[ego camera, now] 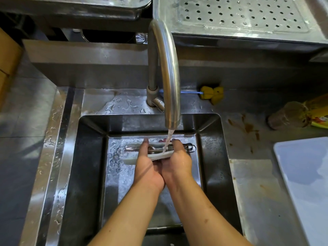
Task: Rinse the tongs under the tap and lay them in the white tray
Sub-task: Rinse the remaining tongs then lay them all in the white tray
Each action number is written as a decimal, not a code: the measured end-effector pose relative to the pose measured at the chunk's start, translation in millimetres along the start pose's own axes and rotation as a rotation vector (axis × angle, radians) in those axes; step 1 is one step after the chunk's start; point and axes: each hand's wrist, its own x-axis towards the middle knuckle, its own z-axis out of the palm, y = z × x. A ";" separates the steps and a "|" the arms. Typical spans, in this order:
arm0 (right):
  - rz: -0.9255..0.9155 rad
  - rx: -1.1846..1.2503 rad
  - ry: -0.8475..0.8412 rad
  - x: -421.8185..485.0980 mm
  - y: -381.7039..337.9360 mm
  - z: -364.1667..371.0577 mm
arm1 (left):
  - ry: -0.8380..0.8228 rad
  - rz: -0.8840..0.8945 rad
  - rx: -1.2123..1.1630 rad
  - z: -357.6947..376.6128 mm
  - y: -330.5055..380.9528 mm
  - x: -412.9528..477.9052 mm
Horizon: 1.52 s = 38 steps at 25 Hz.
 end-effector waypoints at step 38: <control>-0.495 -1.268 -0.267 -44.0 -77.4 -15.8 | -0.020 0.752 1.164 -46.3 29.4 -24.3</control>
